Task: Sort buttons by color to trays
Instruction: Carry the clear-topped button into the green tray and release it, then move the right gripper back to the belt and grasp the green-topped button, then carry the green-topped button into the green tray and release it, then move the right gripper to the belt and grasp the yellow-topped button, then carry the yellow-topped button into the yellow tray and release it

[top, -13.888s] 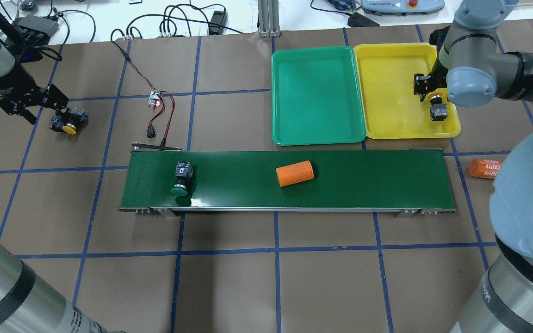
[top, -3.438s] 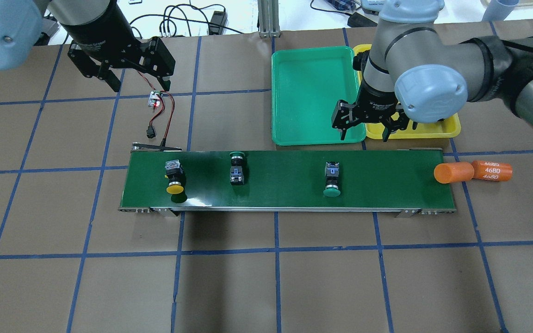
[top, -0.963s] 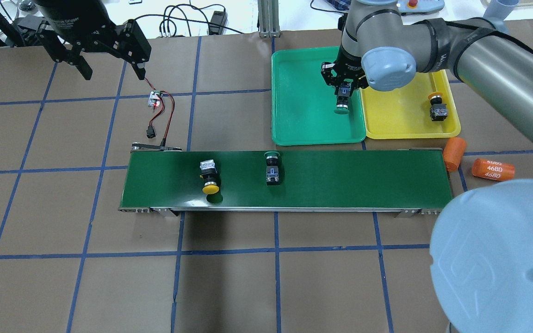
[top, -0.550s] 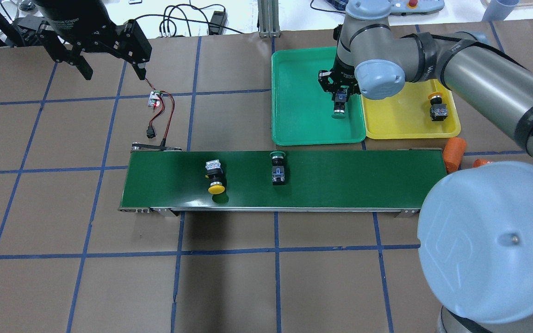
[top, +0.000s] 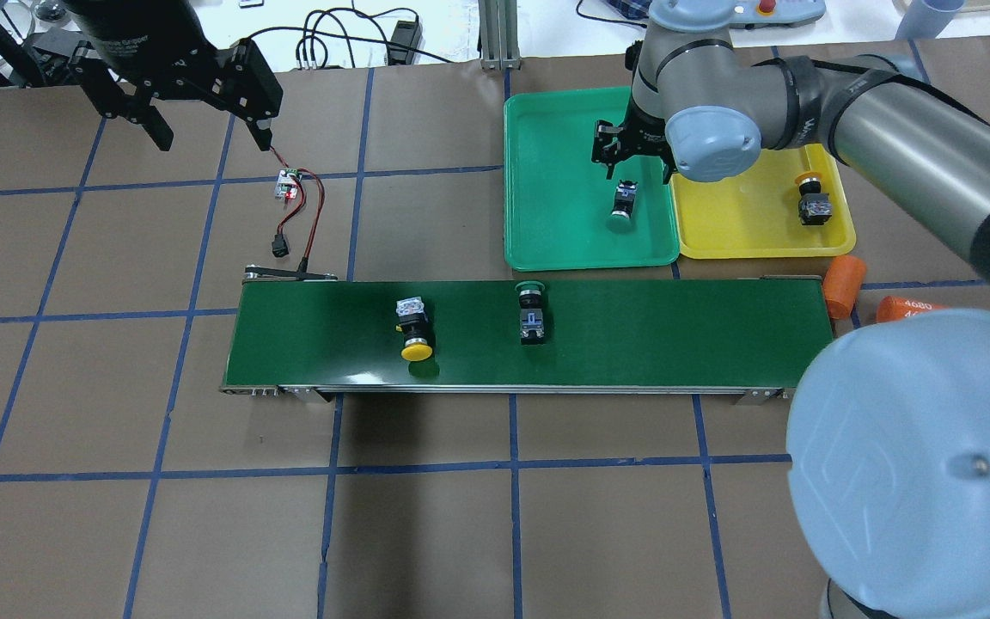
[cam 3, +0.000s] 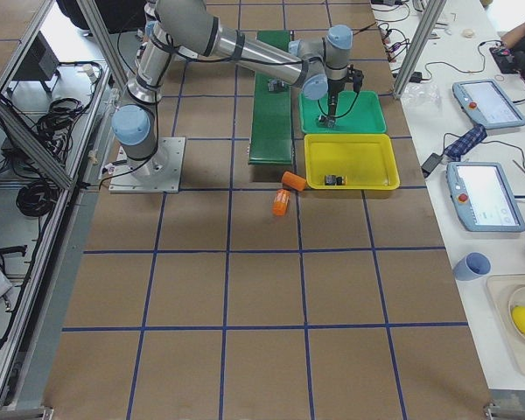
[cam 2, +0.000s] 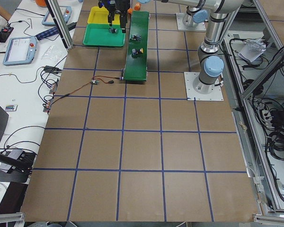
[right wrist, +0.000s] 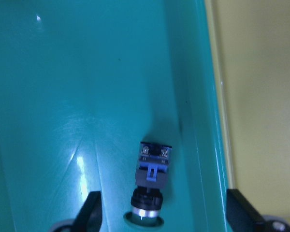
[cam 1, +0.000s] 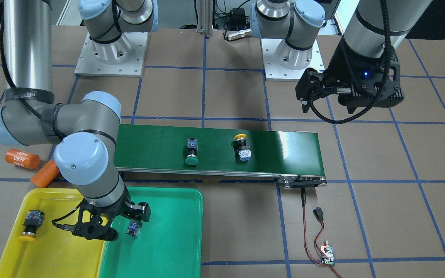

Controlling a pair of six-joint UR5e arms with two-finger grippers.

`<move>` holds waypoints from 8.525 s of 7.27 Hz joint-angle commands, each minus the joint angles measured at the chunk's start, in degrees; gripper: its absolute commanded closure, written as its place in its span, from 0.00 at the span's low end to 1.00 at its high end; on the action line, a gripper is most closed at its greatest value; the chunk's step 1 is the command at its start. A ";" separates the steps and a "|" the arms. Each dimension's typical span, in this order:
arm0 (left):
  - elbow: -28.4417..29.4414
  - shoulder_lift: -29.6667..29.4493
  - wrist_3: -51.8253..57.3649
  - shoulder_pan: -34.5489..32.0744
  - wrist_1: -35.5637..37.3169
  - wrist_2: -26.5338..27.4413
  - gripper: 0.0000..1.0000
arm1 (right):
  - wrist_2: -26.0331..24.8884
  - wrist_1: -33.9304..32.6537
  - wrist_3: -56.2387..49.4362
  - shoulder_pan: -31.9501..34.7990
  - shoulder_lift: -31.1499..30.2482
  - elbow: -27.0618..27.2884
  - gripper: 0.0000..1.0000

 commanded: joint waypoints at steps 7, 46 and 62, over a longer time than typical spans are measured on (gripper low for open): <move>-0.15 -0.04 -0.56 -0.17 0.16 -1.01 0.00 | 0.84 9.59 1.27 0.86 -20.27 18.30 0.00; -4.28 0.40 -0.13 0.00 3.06 -0.58 0.00 | -0.75 18.21 0.75 1.92 -20.28 16.89 0.00; -4.37 0.49 -0.30 0.00 3.06 -0.66 0.00 | -0.73 12.15 -0.84 5.28 -14.20 17.34 1.00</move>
